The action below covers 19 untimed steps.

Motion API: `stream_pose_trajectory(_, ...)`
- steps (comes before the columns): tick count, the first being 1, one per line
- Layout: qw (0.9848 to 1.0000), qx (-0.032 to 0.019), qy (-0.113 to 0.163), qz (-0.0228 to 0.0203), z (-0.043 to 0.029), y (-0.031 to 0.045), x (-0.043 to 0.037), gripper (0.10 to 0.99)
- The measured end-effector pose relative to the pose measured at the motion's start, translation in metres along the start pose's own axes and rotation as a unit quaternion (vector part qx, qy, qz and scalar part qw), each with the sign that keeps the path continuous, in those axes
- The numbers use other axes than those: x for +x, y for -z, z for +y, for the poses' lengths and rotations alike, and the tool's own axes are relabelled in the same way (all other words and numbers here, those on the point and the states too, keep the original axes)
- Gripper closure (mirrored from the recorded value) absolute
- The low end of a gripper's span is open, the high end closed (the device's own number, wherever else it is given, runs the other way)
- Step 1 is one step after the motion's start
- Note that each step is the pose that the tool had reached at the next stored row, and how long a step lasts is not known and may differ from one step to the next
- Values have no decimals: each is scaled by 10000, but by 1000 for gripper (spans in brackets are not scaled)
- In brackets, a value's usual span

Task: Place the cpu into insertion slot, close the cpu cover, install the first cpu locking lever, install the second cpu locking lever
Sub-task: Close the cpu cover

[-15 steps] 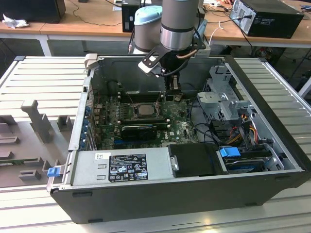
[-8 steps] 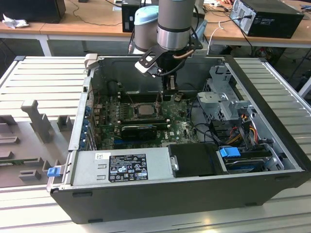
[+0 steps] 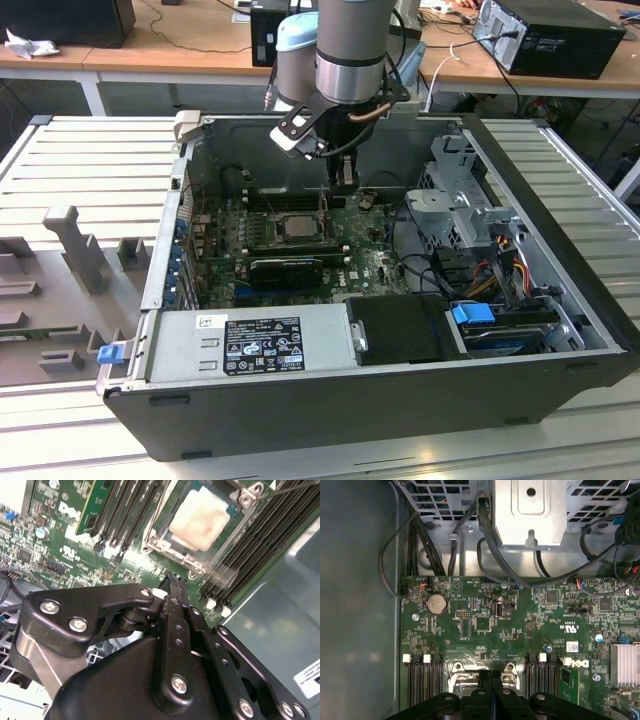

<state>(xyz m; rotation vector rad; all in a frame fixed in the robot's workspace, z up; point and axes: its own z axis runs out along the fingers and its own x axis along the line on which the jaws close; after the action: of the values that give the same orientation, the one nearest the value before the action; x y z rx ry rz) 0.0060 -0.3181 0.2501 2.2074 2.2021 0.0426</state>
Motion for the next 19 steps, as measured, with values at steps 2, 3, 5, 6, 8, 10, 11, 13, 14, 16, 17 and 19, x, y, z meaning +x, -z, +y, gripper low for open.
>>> stream_pose_trajectory(2, 10000, 0, 2, 1, -22, -14, 0, 980)
stream_pose_trajectory(3, 10000, 0, 5, 0, -29, -30, 0, 980)
stream_pose_trajectory(5, 10000, 0, 13, 1, -41, -89, -1, 980)
stream_pose_trajectory(6, 10000, 0, 16, 1, -45, -107, 0, 980)
stream_pose_trajectory(8, 10000, -1, 27, 2, -81, -152, -1, 980)
stream_pose_trajectory(10, 10000, 2, 33, 1, -200, -163, -2, 980)
stream_pose_trajectory(11, 10000, 1, 36, 2, -251, -169, -1, 980)
stream_pose_trajectory(13, 10000, 2, 42, 2, -347, -184, -1, 980)
stream_pose_trajectory(14, 10000, 2, 42, 2, -361, -184, -1, 980)
stream_pose_trajectory(16, 10000, 2, 41, 2, -399, -183, -1, 980)
stream_pose_trajectory(17, 10000, 2, 42, 2, -442, -182, -1, 980)
stream_pose_trajectory(19, 10000, 1, 41, 3, -475, -181, -1, 980)
